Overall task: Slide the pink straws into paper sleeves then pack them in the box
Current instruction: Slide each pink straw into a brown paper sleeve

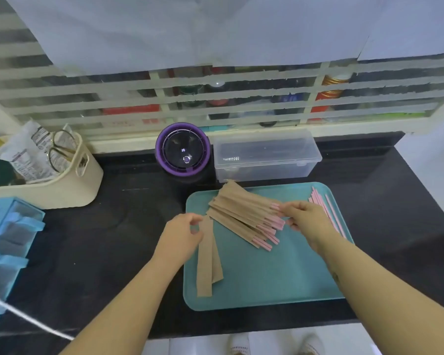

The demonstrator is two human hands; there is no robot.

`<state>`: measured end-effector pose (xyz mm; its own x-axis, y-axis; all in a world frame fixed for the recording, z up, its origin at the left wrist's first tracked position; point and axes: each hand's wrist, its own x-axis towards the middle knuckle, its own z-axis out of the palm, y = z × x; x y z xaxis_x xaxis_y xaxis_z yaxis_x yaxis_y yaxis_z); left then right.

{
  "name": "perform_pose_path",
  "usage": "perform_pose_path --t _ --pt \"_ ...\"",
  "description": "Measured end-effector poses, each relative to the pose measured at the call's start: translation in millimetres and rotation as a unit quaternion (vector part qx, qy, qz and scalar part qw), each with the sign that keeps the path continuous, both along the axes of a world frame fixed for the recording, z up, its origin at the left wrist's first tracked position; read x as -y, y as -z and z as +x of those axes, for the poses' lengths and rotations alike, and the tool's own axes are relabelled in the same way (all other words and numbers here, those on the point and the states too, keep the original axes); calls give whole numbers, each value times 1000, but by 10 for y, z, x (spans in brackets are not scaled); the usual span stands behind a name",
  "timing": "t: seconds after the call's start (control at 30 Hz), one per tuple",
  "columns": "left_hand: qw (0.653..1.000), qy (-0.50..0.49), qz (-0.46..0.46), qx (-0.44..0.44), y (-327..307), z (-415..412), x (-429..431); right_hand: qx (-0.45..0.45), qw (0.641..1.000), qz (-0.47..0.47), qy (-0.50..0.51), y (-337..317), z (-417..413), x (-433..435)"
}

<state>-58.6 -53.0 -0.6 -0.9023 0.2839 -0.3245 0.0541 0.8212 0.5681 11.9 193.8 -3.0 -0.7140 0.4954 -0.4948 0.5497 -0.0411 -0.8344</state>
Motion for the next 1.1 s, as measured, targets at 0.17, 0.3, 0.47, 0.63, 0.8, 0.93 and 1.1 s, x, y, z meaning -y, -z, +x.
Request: perform_pose_path --t 0.17,0.3,0.47,0.63,0.8,0.93,1.1 --pt "994 39 -97 26 286 150 -111 29 999 43 -11 223 -5 24" --pt "988 52 -146 24 371 194 -199 48 994 87 -45 253 2 31" --pt "992 22 -119 41 406 166 -230 37 992 103 -63 223 28 42" --pt "997 -16 -58 55 404 152 -173 35 986 156 -53 253 95 -23" --pt "998 -44 -4 43 348 97 -98 83 947 307 -40 331 269 -176" --pt "998 -62 -10 25 302 89 -63 165 894 403 -103 385 407 -267" --pt "996 -82 1 26 291 97 -60 203 859 450 -137 407 432 -283"
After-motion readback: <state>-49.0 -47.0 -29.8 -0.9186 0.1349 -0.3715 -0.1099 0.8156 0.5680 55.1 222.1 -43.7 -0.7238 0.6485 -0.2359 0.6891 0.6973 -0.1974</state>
